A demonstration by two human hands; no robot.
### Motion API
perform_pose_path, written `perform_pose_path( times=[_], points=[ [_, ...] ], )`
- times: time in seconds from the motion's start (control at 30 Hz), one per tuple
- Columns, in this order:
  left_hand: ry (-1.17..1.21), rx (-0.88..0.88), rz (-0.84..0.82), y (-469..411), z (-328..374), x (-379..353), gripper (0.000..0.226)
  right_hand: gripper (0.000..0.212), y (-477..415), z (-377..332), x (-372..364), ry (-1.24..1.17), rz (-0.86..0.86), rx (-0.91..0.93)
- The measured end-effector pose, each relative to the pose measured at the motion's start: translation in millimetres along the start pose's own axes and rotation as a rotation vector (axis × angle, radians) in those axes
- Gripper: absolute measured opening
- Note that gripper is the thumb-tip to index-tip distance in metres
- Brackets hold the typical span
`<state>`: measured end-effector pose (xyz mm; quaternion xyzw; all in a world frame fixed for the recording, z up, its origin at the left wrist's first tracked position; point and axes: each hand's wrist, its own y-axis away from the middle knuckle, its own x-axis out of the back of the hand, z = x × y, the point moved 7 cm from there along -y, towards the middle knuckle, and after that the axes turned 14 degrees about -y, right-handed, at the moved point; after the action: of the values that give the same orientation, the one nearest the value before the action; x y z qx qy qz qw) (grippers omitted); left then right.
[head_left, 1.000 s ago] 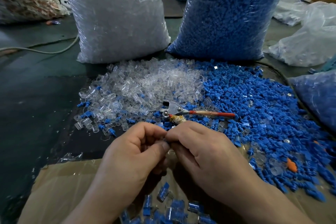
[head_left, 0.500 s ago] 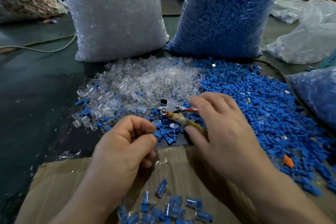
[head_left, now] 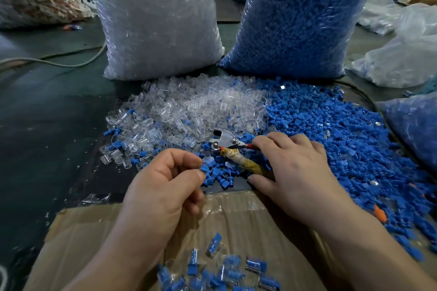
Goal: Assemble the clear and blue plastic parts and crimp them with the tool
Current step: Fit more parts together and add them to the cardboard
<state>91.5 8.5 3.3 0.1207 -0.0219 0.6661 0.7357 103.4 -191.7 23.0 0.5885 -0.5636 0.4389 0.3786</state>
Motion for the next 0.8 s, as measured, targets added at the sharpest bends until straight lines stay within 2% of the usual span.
perform_pose_path(
  times=[0.17,0.23,0.33,0.4,0.5,0.6,0.8],
  points=[
    [0.034,-0.031,0.041,-4.3,-0.8,3.0,0.030,0.067,0.5,-2.5,9.5,-0.054,0.092,-0.004],
    [0.065,-0.030,0.054,-4.9,-0.1,4.7,0.028,0.063,4.4,-4.7,18.7,-0.166,0.166,0.021],
    [0.114,-0.036,0.056,-3.0,2.7,5.9,0.013,0.056,11.8,-12.6,29.9,-0.354,0.267,0.086],
    [0.124,-0.046,0.055,-1.9,3.6,6.4,0.015,0.053,16.3,-19.1,27.4,-0.388,0.219,0.120],
    [0.108,-0.067,0.051,-1.6,5.9,6.5,0.025,0.063,20.4,-25.4,20.5,-0.312,0.106,0.174],
    [0.127,-0.081,0.068,-3.7,4.1,8.9,0.027,0.063,22.0,-27.8,15.6,-0.279,0.024,0.218],
    [0.145,-0.118,0.074,-6.5,4.5,10.2,0.032,0.062,23.5,-30.1,18.3,-0.309,0.021,0.264]
  ],
)
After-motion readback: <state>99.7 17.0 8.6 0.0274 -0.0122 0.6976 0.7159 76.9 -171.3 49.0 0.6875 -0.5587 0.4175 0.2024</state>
